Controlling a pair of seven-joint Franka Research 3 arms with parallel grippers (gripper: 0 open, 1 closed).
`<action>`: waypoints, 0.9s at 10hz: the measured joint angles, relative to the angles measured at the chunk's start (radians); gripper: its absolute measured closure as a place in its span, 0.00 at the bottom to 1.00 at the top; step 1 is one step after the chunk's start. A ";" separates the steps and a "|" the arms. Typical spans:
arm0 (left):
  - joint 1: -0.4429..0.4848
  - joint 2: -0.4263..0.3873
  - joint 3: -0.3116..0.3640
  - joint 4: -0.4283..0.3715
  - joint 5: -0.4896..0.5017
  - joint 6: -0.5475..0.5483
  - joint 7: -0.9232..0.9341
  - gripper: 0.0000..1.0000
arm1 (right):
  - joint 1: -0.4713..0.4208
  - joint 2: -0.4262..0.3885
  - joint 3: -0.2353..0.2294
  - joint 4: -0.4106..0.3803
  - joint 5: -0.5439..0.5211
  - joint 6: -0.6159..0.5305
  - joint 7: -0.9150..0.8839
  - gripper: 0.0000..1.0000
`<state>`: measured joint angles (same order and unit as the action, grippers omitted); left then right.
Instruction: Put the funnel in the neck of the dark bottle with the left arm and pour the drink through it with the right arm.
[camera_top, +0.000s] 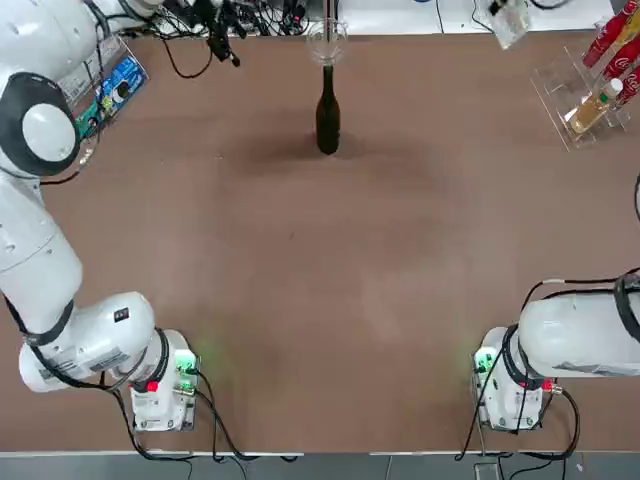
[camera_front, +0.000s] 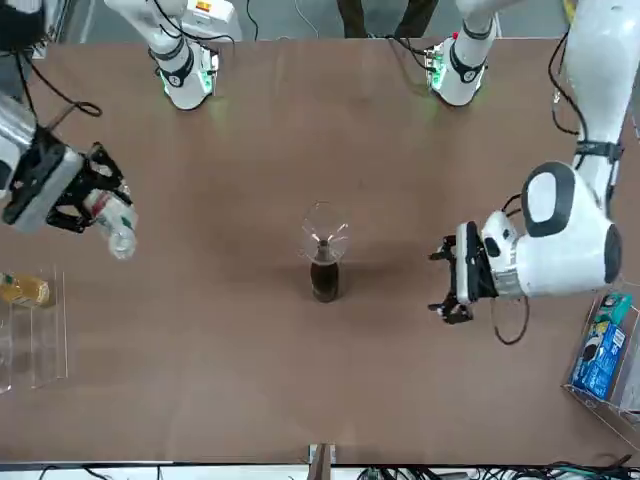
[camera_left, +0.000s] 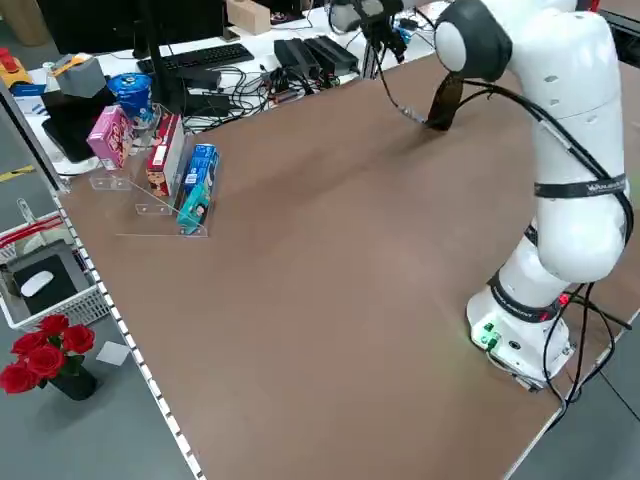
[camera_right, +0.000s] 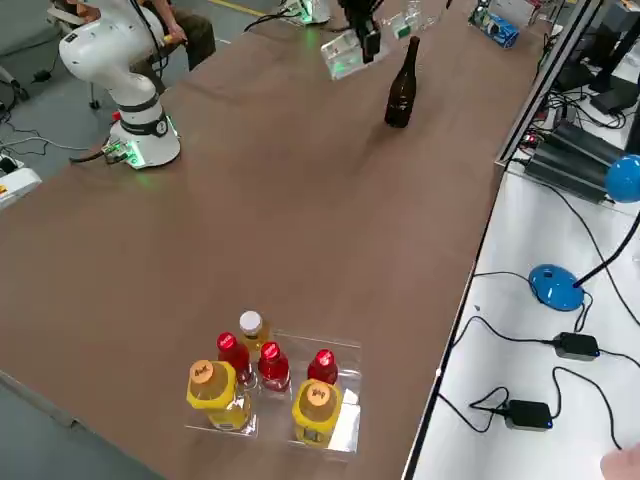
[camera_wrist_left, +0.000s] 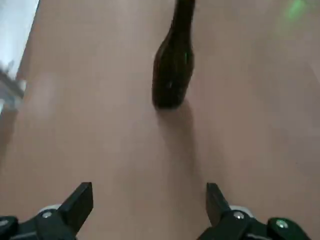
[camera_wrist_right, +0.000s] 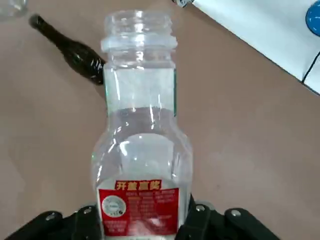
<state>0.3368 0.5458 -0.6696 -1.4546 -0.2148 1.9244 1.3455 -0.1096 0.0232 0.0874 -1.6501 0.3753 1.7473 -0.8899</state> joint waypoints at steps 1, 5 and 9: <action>0.004 -0.046 0.013 0.000 0.044 -0.041 -0.133 0.00 | -0.001 -0.010 -0.053 -0.040 0.038 0.012 -0.120 0.47; 0.003 -0.209 0.057 -0.002 0.093 -0.120 -0.656 0.00 | 0.000 -0.018 -0.216 -0.243 0.312 0.101 -0.686 0.47; -0.002 -0.320 0.057 0.000 0.106 -0.230 -1.216 0.00 | 0.000 -0.011 -0.317 -0.452 0.585 0.112 -1.216 0.47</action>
<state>0.3351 0.2259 -0.6126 -1.4545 -0.1088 1.6940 0.1299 -0.1097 0.0122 -0.2297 -2.1019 0.9600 1.8597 -2.1057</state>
